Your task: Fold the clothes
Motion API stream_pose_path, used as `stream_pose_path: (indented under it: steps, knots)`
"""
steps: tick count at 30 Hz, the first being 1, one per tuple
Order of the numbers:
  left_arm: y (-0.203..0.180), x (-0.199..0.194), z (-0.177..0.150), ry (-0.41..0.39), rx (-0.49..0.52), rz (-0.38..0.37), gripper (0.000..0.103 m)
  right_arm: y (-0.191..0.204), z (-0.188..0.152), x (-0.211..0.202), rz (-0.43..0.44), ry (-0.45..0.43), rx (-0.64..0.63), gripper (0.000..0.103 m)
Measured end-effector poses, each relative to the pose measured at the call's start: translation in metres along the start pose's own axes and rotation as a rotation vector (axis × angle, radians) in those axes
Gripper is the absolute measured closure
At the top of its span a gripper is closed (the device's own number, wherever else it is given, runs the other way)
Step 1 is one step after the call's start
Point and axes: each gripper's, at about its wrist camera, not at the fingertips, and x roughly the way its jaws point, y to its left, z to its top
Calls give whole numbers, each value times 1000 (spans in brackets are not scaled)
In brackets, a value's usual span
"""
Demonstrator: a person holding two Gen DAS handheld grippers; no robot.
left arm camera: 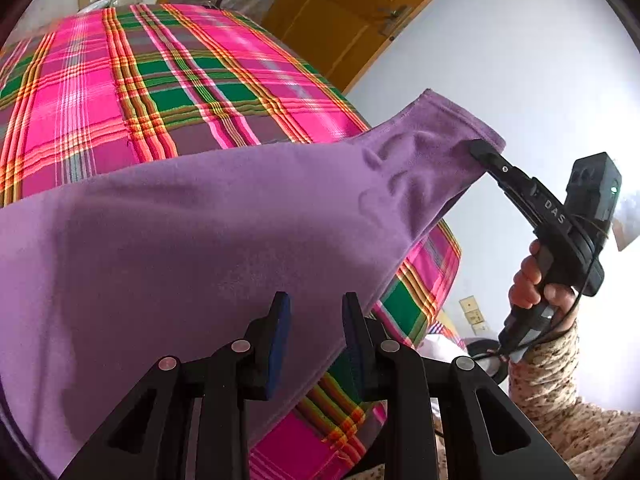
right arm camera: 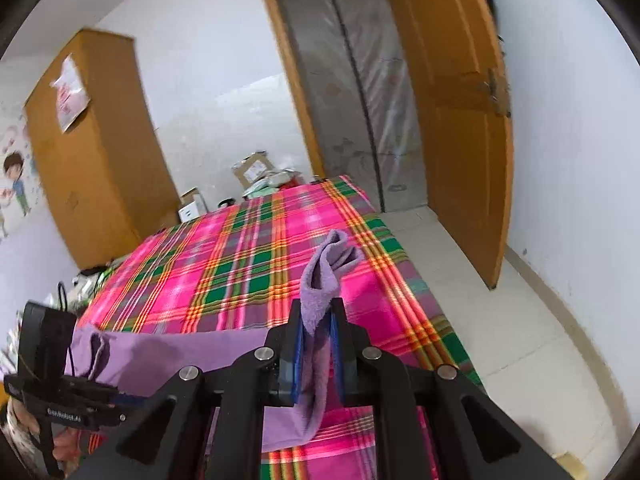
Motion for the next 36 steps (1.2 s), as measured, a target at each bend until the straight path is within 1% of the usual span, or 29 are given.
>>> stream_pose_path:
  steps: [4, 8, 12, 15, 16, 17, 19, 21, 26, 31, 33, 36]
  knots:
    - [2, -6, 1, -18, -16, -4, 75, 27, -1, 1, 26, 3, -81, 91]
    - [4, -15, 5, -39, -32, -26, 75, 54, -10, 4, 57, 7, -158, 91]
    - [11, -26, 13, -73, -84, -82, 75, 80, -21, 11, 82, 29, -225, 91]
    - [14, -35, 18, -109, -104, -112, 75, 97, -29, 16, 103, 39, -269, 91]
    - [15, -37, 19, -116, -115, -124, 73, 102, -32, 18, 109, 43, -279, 91]
    - [17, -39, 20, -122, -126, -136, 65, 106, -35, 20, 113, 47, -289, 91]
    - [20, -44, 20, -148, -145, -166, 62, 112, -40, 22, 119, 57, -305, 91]
    - [24, -46, 22, -166, -161, -171, 62, 119, -46, 26, 120, 71, -324, 91]
    - [33, -42, 27, -159, -212, -191, 61, 126, -58, 34, 121, 104, -345, 91]
    - [35, -32, 30, -130, -214, -178, 60, 133, -71, 41, 125, 137, -367, 91]
    - [37, -28, 30, -120, -228, -185, 60, 137, -77, 43, 116, 148, -390, 91]
    - [41, -22, 30, -91, -246, -185, 60, 143, -82, 41, 124, 142, -415, 91]
